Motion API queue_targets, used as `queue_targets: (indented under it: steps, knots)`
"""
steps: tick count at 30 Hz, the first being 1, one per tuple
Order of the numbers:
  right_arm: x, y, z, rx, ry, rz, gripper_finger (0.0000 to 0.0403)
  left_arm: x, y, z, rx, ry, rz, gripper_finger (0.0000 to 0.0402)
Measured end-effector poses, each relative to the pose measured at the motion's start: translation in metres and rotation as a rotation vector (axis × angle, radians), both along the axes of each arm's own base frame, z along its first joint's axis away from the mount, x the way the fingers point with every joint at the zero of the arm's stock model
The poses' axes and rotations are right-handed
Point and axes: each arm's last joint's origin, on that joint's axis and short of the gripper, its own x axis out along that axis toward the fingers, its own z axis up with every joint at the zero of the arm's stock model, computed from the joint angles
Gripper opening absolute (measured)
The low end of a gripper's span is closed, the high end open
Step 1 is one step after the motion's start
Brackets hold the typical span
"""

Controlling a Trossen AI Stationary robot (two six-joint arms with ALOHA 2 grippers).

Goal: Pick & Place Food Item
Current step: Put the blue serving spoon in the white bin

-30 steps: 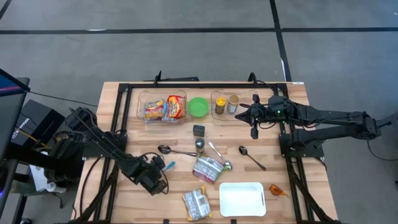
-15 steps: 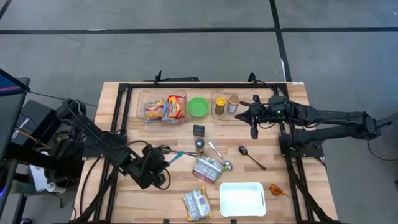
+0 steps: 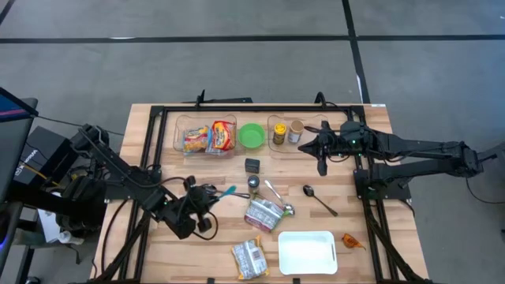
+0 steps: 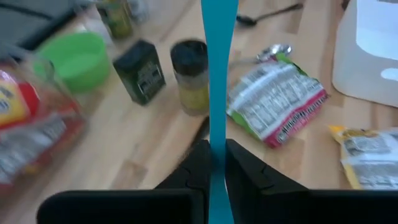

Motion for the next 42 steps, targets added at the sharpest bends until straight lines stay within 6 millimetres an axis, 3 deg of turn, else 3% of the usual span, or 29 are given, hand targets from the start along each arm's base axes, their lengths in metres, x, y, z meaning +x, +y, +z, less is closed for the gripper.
queue_targets:
  steps: [11, 20, 27, 32, 42]
  knots:
    - [0.000, 0.000, 0.000, 0.069, -0.013, -0.029, 0.0005, 0.034, 0.026, 0.017, 0.206, -0.107, 0.026, 0.0023]
    - [0.000, 0.000, 0.001, 0.192, -0.040, -0.079, 0.0005, 0.064, 0.079, 0.034, 0.280, -0.197, 0.190, 0.0023]
    - [0.000, -0.004, 0.003, 0.138, -0.069, -0.204, 0.0005, 0.074, 0.114, 0.041, 0.261, -0.259, 0.322, 0.0024]
    - [0.001, -0.006, 0.007, 0.085, -0.104, -0.262, 0.0005, 0.088, 0.119, 0.034, 0.220, -0.307, 0.298, 0.0022]
    - [0.002, -0.007, 0.012, 0.079, -0.170, -0.296, 0.0005, 0.129, 0.122, -0.002, 0.255, -0.367, 0.303, 0.0023]
